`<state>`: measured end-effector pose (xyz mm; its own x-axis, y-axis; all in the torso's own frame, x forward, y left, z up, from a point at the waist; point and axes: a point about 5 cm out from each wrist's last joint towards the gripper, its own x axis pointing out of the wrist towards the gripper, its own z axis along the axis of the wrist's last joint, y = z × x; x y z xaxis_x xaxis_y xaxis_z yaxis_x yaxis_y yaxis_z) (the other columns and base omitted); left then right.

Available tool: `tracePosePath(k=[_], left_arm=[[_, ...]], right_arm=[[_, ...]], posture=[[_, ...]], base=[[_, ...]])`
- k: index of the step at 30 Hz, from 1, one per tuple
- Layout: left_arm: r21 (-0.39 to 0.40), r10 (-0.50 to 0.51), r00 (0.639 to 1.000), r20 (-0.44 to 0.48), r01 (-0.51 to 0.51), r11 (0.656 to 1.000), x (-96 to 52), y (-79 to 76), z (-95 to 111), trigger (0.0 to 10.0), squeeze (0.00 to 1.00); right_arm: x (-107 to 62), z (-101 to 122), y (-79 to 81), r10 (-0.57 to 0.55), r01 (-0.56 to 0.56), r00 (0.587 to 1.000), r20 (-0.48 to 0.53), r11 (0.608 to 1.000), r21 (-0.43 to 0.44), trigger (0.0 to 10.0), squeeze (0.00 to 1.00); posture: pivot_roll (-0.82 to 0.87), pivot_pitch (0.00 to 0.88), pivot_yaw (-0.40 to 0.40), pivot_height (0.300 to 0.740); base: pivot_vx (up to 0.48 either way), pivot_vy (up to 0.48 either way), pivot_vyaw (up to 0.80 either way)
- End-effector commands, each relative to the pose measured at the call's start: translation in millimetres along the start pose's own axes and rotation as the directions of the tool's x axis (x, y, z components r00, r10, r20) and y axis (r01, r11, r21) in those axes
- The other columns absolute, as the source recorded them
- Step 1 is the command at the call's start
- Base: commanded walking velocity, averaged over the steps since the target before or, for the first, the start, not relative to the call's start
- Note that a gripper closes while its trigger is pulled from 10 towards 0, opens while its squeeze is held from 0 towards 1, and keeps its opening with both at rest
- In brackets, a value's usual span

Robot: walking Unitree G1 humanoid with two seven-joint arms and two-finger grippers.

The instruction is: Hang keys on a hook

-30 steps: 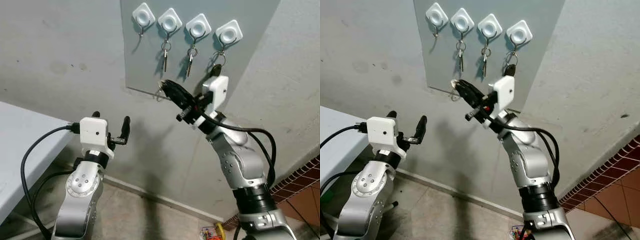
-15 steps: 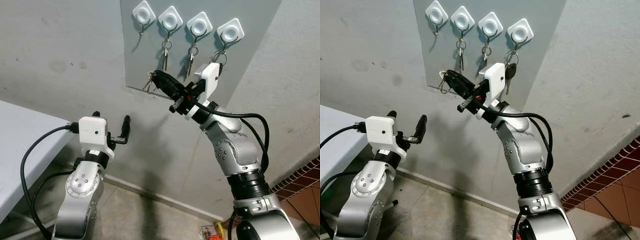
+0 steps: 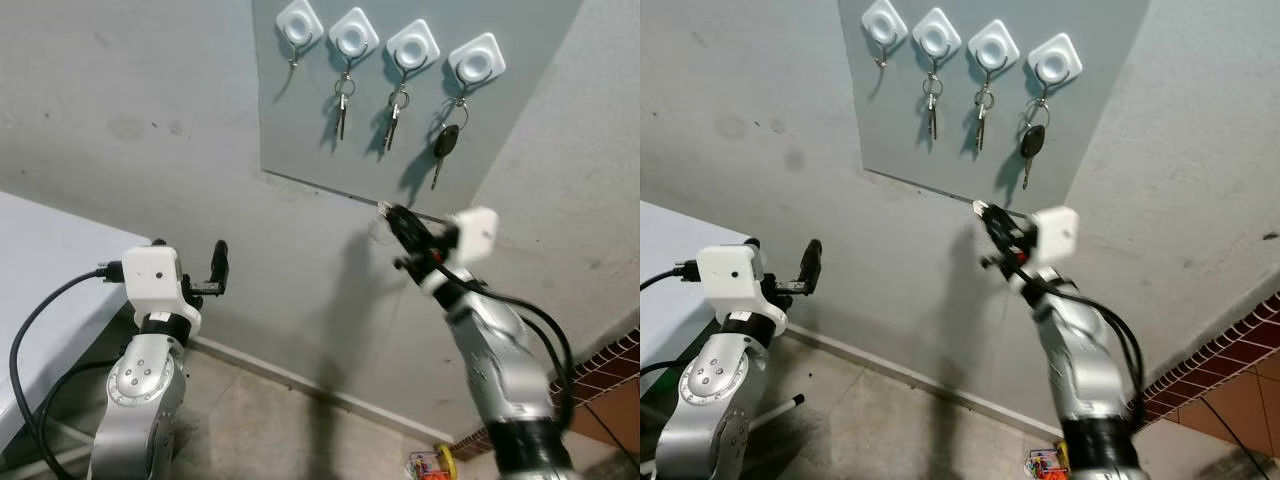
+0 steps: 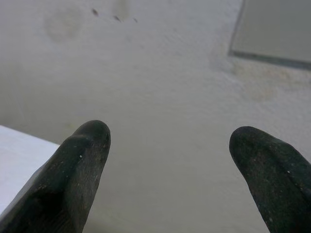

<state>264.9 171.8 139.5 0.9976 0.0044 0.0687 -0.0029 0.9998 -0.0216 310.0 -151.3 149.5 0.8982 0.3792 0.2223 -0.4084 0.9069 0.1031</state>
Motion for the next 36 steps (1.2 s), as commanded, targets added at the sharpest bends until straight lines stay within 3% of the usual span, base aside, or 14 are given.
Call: tracePosePath(k=[1, 8, 13, 25, 36], left_arm=[[0.004, 0.000, 1.000, -0.006, 0.000, 1.000, 0.7, -1.0, -3.7, 10.0, 0.00], [-0.003, -0.002, 1.000, -0.013, 0.002, 1.000, 2.6, -1.1, -6.7, 10.0, 0.00], [-0.012, 0.016, 0.999, -0.028, -0.016, 1.000, 2.5, 5.3, -11.6, 10.0, 0.00], [-0.022, 0.038, 0.997, -0.065, -0.040, 0.999, -1.2, 10.3, -20.2, 10.0, 0.00], [-0.028, 0.037, 0.997, -0.070, -0.040, 0.999, -0.1, 12.3, -19.8, 10.0, 0.00]], right_arm=[[-6.6, 7.3, 0.1, -0.015, 0.016, 0.999, 0.038, 0.999, -0.032, 10.0, 0.00], [-16.4, 3.5, -3.4, -0.092, 0.095, 0.995, 0.045, 0.994, -0.049, 10.0, 0.00], [-19.9, 1.9, -11.7, -0.222, 0.226, 0.974, 0.045, 0.969, -0.097, 10.0, 0.00], [-20.3, -6.4, -10.4, -0.262, 0.262, 0.965, 0.010, 0.961, -0.091, 10.0, 0.00], [-19.0, -7.7, -3.7, -0.267, 0.267, 0.964, 0.012, 0.961, -0.067, 10.0, 0.00]], posture=[[-0.03, 0.073, -0.018, 0.740], [-0.04, 0.065, -0.012, 0.740], [-0.04, 0.065, -0.010, 0.740], [-0.03, 0.075, -0.007, 0.740], [-0.02, 0.079, -0.001, 0.740]], base=[[0.000, 0.000, 0.00], [0.000, 0.000, 0.00], [0.000, 0.000, 0.00], [0.000, 0.000, 0.00], [0.000, 0.384, 0.00]])
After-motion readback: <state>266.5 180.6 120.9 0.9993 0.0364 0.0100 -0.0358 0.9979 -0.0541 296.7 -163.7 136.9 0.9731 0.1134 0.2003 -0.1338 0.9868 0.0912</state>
